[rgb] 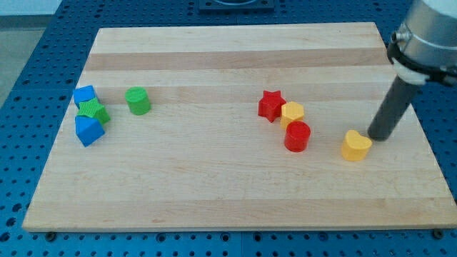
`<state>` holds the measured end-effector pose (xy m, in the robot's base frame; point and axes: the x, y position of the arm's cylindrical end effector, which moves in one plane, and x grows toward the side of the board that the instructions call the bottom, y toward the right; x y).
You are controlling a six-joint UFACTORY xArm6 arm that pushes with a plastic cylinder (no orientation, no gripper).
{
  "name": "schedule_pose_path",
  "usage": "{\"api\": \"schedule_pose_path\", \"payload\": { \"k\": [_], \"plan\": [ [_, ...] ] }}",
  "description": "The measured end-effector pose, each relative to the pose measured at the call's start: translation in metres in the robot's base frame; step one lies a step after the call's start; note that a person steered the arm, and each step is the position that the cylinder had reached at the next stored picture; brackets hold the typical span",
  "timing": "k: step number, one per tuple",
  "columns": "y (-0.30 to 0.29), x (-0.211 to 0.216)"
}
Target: Move red star along with yellow hexagon closer to yellow heart
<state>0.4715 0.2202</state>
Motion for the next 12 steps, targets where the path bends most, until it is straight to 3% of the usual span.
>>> {"api": "schedule_pose_path", "payload": {
  "k": [1, 3, 6, 7, 8, 10, 12],
  "plan": [
    [-0.046, 0.002],
    [-0.036, 0.034],
    [-0.028, 0.033],
    [-0.021, 0.022],
    [-0.012, -0.022],
    [-0.111, -0.090],
    [-0.173, -0.100]
  ]
}}
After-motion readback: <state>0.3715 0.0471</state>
